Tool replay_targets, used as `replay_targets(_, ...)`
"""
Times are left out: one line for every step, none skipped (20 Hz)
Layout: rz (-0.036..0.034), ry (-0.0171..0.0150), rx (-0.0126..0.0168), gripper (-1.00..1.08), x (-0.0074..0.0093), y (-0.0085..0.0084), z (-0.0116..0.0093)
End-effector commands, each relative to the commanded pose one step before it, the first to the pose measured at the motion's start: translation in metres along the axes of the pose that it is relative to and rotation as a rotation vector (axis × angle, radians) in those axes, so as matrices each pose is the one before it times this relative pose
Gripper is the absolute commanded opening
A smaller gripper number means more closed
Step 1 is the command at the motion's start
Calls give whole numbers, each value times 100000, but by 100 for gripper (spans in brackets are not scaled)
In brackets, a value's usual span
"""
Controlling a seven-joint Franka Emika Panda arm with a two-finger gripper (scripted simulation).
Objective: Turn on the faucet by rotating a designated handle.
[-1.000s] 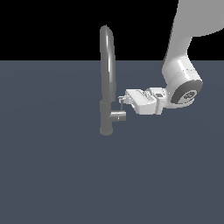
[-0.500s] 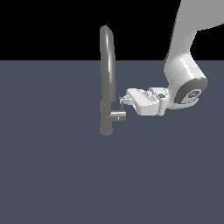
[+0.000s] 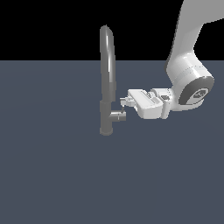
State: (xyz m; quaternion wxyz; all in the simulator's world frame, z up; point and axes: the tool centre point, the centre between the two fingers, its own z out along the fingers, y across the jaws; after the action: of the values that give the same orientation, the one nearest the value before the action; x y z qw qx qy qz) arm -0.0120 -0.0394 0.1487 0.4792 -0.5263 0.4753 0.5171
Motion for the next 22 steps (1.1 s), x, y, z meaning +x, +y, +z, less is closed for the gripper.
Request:
replay_targets(142, -72, -62, -100, 230, 416, -7)
replay_targets(130, -68, -47, -100, 227, 402, 1)
replay_targets(117, -60, -42, -100, 221, 408, -1)
replay_targets(117, -60, -42, -100, 223, 412, -1)
replay_targets(143, -73, -52, -100, 240, 412, 2)
replay_targets(102, -51, -37, -100, 218, 423, -4)
replay_targets(144, -71, -52, -100, 244, 420, 1)
replay_targets(118, -57, -42, -100, 232, 429, -3)
replay_targets(146, -67, -52, -100, 250, 429, -1)
replay_targets(0, 0, 0, -100, 0, 0, 0)
replay_targets(-2182, 567, 112, -100, -991, -1081, 22)
replay_targets(333, -89, -21, -100, 595, 411, 0)
replay_targets(340, -91, -21, -100, 600, 411, -1)
replay_targets(333, -88, -20, -100, 598, 412, -1)
replay_targets(340, -90, -20, -100, 603, 411, -1)
replay_targets(340, -89, -19, -100, 605, 411, -2)
replay_targets(334, -86, -17, -100, 603, 410, -3)
replay_targets(0, 0, 0, -100, 0, 0, 0)
replay_targets(-2987, 136, -386, -100, -1871, -1101, 23)
replay_targets(362, -21, 42, -100, 630, 152, 0)
replay_targets(369, -22, 43, -100, 630, 150, -1)
replay_targets(362, -21, 42, -100, 624, 149, -1)
